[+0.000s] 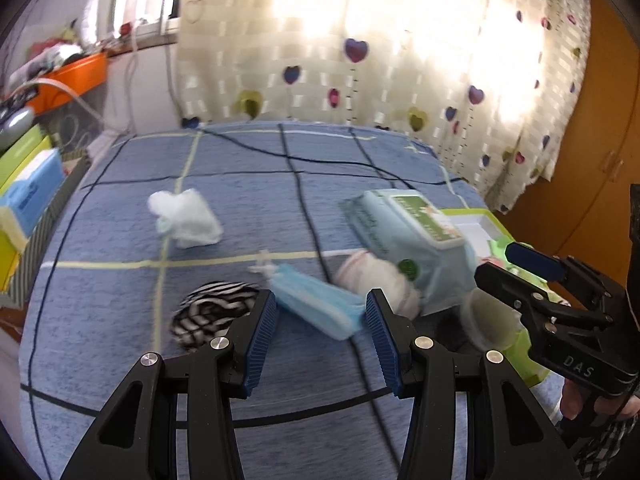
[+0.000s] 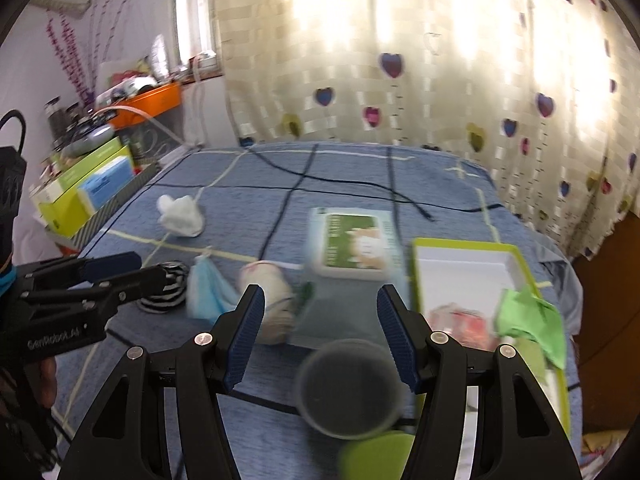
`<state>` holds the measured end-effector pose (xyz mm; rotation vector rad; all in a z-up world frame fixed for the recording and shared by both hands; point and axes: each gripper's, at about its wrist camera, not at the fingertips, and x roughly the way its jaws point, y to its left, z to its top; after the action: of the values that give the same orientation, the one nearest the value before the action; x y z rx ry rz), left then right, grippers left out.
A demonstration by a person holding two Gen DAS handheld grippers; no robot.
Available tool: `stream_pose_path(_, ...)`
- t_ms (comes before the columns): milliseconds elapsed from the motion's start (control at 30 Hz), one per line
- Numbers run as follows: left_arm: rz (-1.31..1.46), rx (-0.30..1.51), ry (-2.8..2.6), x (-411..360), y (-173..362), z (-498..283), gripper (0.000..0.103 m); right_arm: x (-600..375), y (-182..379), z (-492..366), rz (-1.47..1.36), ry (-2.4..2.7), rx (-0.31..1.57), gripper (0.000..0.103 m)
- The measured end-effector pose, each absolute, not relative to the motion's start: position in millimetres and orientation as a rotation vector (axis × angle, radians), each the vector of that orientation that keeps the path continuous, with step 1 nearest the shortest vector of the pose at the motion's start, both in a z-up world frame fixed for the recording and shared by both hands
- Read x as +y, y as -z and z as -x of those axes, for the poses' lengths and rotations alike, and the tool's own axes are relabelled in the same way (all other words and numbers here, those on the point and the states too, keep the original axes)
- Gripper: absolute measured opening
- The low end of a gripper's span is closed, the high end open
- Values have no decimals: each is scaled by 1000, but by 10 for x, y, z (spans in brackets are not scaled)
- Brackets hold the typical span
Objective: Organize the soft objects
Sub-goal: 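Withdraw both tools from the box toward the striped sock and mask, then grasp the blue face mask with the right gripper while the left gripper approaches the striped sock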
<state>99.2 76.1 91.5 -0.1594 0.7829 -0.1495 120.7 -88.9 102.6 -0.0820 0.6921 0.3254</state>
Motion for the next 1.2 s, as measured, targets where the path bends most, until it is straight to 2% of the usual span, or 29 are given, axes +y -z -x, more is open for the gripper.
stream_pose_path(400,229,821,24,1364,-671,-977,49,-278,-793,-1278,176,-458,747,60)
stream_pose_path(767,255,850,34,1463,-513,-1044,50,58,-639,-1361,231,-524,775,59)
stream_pose_path(1200,267,882,43,1530,-389,-1142,53,426,-299,-1484,440,-418,788,60)
